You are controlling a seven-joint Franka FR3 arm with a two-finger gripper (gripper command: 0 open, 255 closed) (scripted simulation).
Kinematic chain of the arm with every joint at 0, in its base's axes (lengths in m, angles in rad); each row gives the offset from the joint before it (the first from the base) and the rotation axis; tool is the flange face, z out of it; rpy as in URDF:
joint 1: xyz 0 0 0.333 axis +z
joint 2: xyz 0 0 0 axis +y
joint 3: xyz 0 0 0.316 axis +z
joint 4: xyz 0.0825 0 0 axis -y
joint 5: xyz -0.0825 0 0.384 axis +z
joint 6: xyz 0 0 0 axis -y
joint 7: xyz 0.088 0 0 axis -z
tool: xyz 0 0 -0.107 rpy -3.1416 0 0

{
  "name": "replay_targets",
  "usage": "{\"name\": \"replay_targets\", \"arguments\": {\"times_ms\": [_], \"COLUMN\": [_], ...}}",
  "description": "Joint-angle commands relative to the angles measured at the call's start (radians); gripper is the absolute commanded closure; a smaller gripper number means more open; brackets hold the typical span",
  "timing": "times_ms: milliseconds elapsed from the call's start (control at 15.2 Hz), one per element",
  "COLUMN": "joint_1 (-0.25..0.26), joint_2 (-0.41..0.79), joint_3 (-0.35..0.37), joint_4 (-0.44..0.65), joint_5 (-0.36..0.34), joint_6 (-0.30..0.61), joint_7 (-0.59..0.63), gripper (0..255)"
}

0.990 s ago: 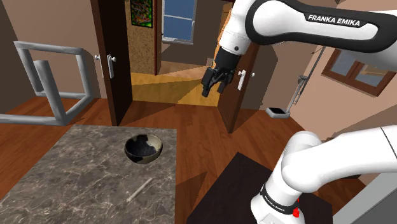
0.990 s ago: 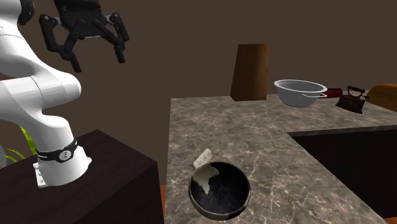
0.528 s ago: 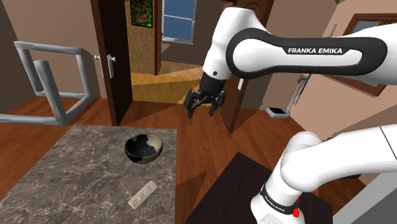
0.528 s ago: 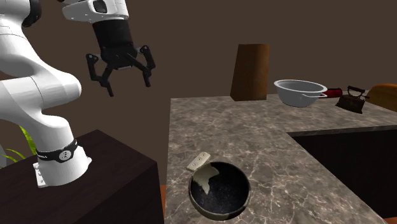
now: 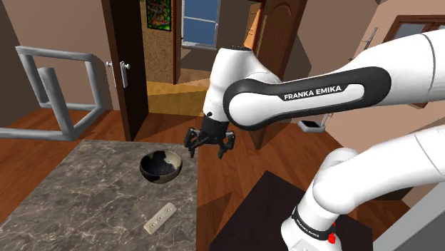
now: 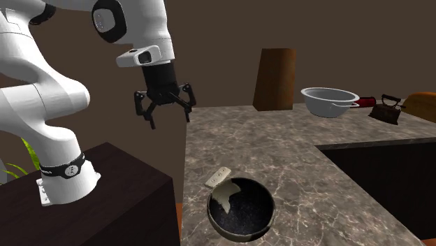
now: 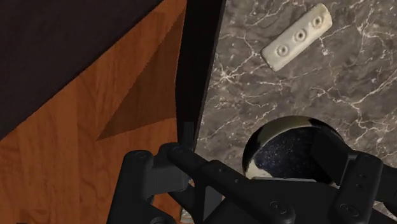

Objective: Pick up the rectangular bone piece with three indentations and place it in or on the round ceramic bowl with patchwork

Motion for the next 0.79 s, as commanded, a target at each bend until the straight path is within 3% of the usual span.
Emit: {"name": "replay_targets", "arguments": {"times_ms": [0, 396, 594, 726], "joint_1": [-0.021, -0.136, -0.222, -0.278], "joint_2": [0.056, 0.294, 0.452, 0.582], "joint_3": [0.063, 0.269, 0.379, 0.44], "joint_4": [0.004, 0.061, 0.108, 0.147], "joint_5": [0.018, -0.016, -0.122, -0.259], "joint_6": [0.052, 0.225, 0.311, 0.361], "joint_7": [0.109, 0.445, 0.661, 0.847], "gripper": [0, 0, 0, 0]}}
